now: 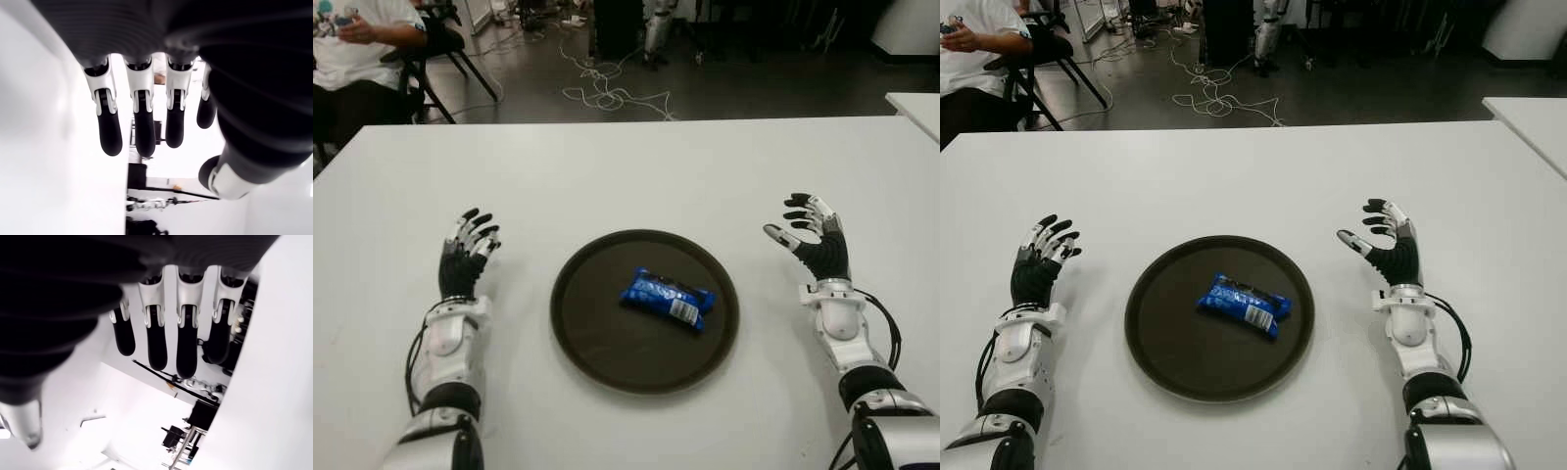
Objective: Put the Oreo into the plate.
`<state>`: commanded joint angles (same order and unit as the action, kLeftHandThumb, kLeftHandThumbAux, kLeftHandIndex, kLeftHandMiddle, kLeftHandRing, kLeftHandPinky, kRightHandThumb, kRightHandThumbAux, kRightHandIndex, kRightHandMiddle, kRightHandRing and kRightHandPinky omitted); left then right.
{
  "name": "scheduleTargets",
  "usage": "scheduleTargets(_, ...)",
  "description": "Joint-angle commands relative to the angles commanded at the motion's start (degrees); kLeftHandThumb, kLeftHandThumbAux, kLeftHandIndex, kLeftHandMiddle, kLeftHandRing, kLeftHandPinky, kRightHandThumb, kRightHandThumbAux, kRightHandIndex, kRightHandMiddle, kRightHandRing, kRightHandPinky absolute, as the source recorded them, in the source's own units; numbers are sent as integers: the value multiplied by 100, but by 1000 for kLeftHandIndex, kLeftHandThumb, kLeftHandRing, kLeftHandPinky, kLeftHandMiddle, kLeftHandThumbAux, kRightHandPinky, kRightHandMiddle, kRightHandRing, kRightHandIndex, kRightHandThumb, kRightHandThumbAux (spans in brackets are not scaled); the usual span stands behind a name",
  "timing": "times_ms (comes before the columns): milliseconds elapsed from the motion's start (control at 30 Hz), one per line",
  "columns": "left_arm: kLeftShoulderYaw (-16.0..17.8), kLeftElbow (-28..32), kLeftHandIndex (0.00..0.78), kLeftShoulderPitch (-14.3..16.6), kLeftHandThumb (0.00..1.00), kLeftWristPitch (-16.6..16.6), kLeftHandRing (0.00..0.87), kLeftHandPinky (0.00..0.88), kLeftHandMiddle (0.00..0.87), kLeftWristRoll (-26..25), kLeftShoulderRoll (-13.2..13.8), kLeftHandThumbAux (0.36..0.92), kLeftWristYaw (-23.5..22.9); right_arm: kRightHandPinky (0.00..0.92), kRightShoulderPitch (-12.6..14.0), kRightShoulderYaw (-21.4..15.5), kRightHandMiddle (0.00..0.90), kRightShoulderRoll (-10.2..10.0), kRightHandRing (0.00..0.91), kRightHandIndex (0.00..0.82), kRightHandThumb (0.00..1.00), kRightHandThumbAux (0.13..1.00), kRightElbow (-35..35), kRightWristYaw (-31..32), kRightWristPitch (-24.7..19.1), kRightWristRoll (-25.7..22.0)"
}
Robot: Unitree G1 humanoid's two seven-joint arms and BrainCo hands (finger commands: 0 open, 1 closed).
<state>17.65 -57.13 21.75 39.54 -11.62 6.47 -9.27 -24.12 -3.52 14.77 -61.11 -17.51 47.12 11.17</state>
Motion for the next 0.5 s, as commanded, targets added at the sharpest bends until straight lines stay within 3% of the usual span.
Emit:
scheduleTargets(300,-167,680,164,-248,161,175,232,296,225,64,-124,760,-19,357,91,13,343,-92,358,286,33,599,340,-127,94,15)
scheduleTargets(500,-228,800,179,-248,151,193,234,287,236,166,-162,762,86,354,137,52,352,-126,366,300,26,604,490,-149,23,40)
